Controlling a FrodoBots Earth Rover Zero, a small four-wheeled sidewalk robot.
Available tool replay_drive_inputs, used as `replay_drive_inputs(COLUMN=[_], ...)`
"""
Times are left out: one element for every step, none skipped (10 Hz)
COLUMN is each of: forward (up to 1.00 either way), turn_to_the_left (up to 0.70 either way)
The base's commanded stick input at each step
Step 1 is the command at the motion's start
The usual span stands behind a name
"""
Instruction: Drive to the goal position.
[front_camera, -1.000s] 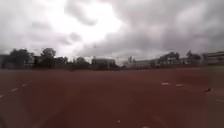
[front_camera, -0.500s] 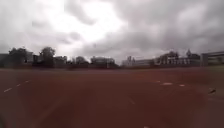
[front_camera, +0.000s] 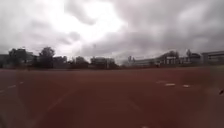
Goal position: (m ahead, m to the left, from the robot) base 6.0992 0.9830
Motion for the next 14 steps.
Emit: replay_drive_inputs(forward=[0.70,0.70,0.70,0.70,0.70,0.70,0.70,0.70,0.70,0.70,0.70,0.70,0.70,0.70], turn_to_the_left=[0.00,0.00,0.00,0.00,0.00,0.00,0.00,0.00,0.00,0.00,0.00,0.00,0.00,0.00])
